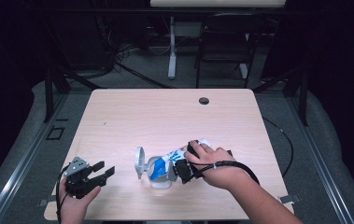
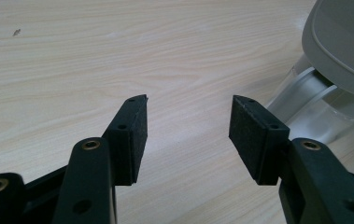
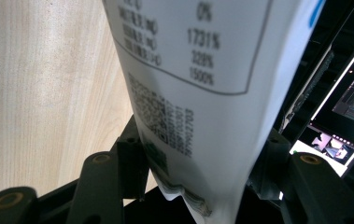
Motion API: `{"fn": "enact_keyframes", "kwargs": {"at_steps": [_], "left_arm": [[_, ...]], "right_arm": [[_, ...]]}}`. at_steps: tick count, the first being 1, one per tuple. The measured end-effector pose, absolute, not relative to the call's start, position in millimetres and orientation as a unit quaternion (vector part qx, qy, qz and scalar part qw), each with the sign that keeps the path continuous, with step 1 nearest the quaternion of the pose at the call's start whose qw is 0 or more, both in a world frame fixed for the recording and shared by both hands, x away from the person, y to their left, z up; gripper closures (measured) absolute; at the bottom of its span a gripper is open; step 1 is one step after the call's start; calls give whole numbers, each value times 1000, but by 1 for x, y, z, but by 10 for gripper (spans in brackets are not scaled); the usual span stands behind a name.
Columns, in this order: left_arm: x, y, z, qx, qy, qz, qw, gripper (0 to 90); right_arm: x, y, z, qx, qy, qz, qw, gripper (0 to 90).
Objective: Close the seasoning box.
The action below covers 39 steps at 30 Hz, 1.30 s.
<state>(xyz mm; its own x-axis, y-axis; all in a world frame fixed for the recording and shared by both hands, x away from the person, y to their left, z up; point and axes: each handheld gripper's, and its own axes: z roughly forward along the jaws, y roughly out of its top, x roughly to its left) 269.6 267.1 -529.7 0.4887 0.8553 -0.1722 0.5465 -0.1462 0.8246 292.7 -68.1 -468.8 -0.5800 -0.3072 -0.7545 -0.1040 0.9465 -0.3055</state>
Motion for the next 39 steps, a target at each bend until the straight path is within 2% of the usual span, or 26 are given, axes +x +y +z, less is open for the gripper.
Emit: {"fn": "enact_keyframes", "kwargs": {"at_steps": [39], "left_arm": [[270, 267, -530, 739, 474, 173, 447, 473]], "right_arm": [[292, -67, -469, -119, 881, -115, 443, 492]]}}
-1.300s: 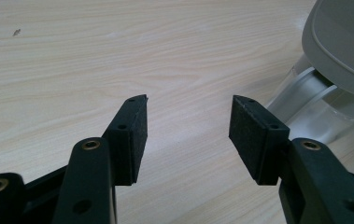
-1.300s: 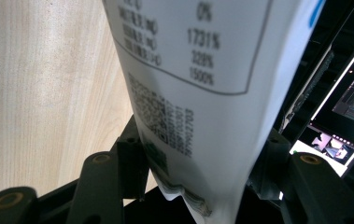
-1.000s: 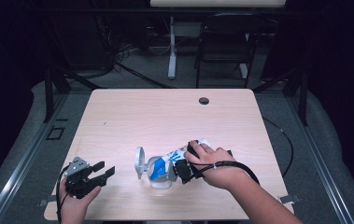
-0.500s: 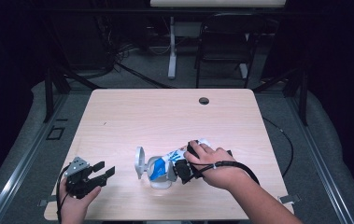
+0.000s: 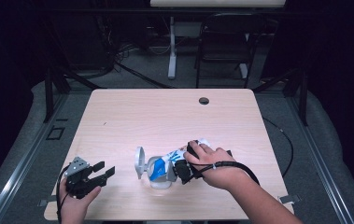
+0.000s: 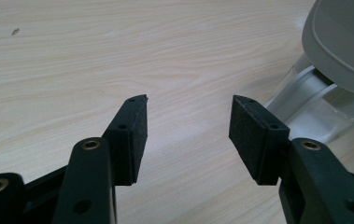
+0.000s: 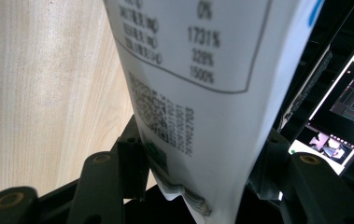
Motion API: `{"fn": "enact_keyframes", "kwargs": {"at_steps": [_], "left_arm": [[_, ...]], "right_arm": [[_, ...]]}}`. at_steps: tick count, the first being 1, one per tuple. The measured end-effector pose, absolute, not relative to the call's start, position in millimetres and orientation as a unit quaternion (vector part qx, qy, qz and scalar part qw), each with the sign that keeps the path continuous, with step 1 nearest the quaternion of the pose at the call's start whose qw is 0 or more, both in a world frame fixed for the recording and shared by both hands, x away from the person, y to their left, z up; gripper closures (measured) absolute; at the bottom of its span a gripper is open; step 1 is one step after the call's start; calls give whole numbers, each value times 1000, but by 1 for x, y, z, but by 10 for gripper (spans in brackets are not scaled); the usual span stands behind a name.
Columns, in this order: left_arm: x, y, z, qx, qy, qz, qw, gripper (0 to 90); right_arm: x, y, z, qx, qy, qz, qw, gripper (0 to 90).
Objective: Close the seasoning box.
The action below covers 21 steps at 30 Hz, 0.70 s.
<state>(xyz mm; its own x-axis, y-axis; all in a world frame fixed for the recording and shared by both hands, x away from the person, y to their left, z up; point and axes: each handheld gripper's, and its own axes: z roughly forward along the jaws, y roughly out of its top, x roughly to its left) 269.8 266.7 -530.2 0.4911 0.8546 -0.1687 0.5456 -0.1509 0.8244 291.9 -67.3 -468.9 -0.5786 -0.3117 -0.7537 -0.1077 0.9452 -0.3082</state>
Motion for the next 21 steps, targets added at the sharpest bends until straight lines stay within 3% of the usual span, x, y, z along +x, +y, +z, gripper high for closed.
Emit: {"fn": "enact_keyframes", "kwargs": {"at_steps": [21], "left_arm": [[269, 266, -530, 741, 473, 170, 445, 473]], "right_arm": [[290, -66, -468, -122, 877, -123, 447, 493]]}}
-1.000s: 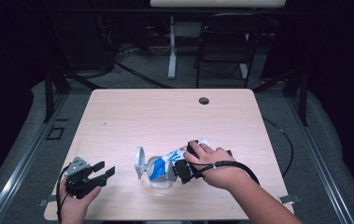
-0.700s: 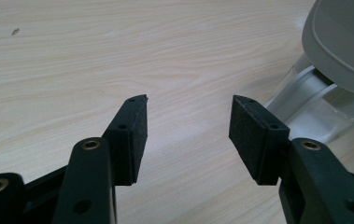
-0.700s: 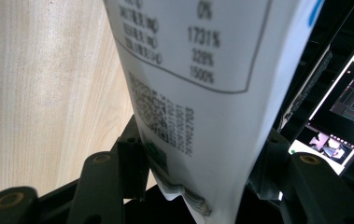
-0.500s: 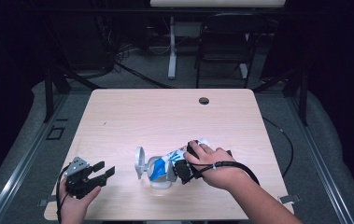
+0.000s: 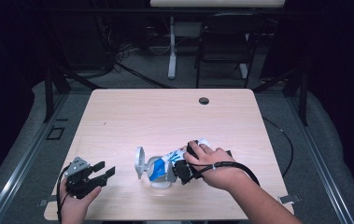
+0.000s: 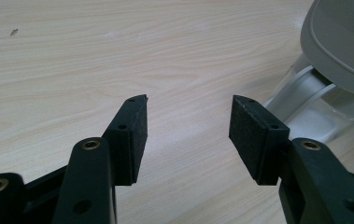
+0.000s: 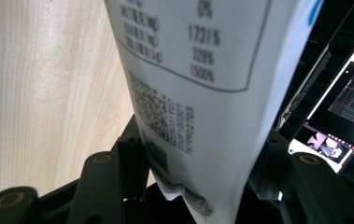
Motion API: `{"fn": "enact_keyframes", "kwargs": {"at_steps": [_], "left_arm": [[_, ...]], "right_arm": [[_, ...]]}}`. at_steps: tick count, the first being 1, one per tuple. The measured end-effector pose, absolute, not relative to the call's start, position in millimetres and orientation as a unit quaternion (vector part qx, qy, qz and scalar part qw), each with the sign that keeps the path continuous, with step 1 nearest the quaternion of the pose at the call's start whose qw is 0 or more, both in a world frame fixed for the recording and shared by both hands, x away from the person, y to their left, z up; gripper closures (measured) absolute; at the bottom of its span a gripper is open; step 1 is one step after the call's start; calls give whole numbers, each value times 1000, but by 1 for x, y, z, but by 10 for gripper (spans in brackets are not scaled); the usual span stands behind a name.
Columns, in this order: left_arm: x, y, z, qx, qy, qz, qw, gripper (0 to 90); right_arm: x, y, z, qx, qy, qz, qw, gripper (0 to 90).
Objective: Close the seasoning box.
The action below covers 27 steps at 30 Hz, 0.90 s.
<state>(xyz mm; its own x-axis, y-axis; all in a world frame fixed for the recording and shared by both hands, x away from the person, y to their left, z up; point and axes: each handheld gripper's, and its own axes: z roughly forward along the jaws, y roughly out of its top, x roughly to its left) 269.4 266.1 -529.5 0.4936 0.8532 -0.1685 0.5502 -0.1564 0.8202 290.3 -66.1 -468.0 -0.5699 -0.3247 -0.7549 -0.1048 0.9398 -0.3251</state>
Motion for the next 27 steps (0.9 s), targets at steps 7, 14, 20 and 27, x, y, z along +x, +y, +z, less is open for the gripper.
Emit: {"fn": "enact_keyframes", "kwargs": {"at_steps": [7, 14, 20, 27], "left_arm": [[269, 267, -530, 739, 474, 172, 446, 473], [269, 266, -530, 738, 474, 173, 448, 473], [269, 267, -530, 739, 474, 173, 447, 473], [270, 266, -530, 739, 474, 173, 447, 473]], "right_arm": [[290, -66, -468, -123, 877, -124, 448, 495], [290, -66, -468, -123, 876, -125, 449, 495], [290, -65, -468, -122, 876, -125, 449, 495], [289, -65, -468, -121, 876, -126, 450, 495]]}}
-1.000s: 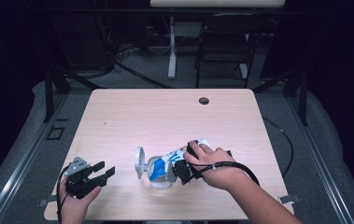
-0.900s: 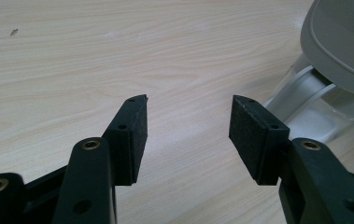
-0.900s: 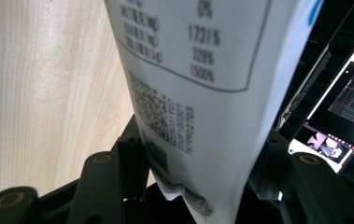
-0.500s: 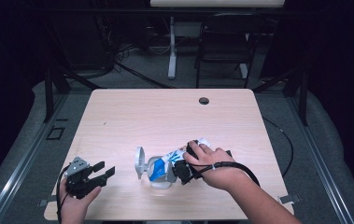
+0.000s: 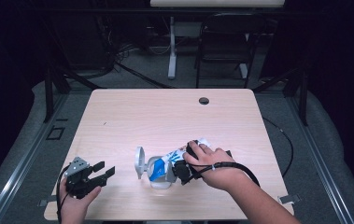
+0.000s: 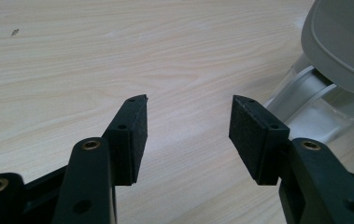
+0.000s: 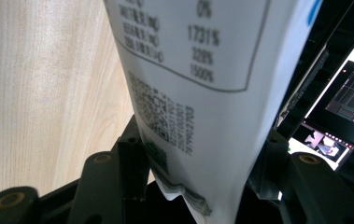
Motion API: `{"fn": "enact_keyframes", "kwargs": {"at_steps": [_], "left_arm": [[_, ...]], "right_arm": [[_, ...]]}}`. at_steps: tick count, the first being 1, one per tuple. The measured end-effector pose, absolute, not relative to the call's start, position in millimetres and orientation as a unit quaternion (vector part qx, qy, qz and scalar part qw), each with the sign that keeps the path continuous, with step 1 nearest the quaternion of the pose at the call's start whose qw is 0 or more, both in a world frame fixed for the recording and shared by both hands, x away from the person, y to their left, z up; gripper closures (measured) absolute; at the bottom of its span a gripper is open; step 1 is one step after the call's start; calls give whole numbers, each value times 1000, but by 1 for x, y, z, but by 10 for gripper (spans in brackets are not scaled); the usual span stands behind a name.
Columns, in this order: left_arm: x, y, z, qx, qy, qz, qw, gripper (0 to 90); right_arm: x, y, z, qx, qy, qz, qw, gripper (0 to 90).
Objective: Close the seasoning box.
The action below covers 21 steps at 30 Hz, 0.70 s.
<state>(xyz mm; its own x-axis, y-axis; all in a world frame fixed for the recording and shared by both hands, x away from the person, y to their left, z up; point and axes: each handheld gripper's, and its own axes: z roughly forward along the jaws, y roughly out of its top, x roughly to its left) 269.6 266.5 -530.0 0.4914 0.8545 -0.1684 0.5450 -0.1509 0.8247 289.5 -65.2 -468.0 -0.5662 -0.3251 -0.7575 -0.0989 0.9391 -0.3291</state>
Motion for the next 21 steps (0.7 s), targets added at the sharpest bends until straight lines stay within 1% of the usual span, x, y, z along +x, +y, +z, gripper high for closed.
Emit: {"fn": "enact_keyframes", "kwargs": {"at_steps": [21], "left_arm": [[270, 266, -531, 739, 474, 171, 446, 473]], "right_arm": [[289, -65, -468, -123, 874, -126, 452, 498]]}}
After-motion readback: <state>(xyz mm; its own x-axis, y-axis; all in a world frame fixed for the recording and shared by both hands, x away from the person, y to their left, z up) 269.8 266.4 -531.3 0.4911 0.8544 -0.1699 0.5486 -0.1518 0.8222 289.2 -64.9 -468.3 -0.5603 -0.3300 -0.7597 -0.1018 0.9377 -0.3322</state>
